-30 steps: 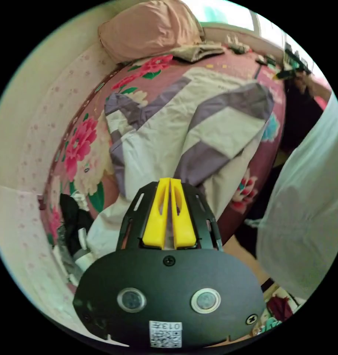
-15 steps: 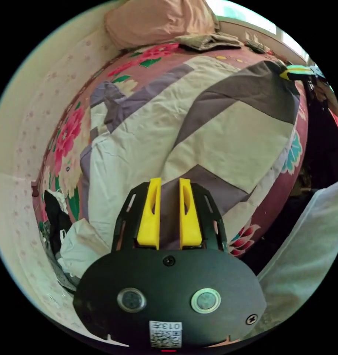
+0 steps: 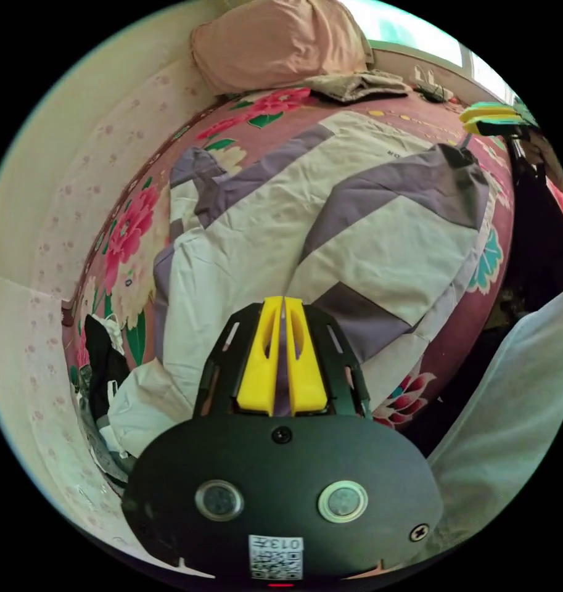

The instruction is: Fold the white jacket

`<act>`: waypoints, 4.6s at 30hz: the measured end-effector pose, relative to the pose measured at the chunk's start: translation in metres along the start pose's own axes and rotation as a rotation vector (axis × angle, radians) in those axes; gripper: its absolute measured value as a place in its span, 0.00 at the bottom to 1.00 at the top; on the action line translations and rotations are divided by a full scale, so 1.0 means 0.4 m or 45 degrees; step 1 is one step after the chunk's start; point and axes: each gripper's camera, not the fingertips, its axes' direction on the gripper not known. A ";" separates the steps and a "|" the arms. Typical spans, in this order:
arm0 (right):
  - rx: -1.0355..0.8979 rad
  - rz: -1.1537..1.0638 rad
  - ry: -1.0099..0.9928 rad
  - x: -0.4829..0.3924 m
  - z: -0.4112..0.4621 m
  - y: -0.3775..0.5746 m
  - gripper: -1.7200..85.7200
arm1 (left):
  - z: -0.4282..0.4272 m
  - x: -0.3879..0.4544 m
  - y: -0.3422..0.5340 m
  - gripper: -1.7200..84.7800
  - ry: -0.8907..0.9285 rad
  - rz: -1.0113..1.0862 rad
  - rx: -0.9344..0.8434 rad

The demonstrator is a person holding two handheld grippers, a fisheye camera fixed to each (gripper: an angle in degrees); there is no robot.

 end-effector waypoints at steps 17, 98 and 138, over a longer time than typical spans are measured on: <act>0.026 0.080 -0.158 -0.078 0.249 -0.156 0.09 | 0.097 -0.391 0.067 0.10 -0.055 -0.350 0.142; -0.008 -0.457 -0.158 -0.749 0.647 -0.198 0.02 | 0.377 -0.442 0.191 0.07 0.182 -0.376 0.042; -0.497 -0.291 -0.801 -0.561 1.463 -1.398 0.08 | 1.050 -0.996 -0.068 0.03 0.604 -0.523 -0.251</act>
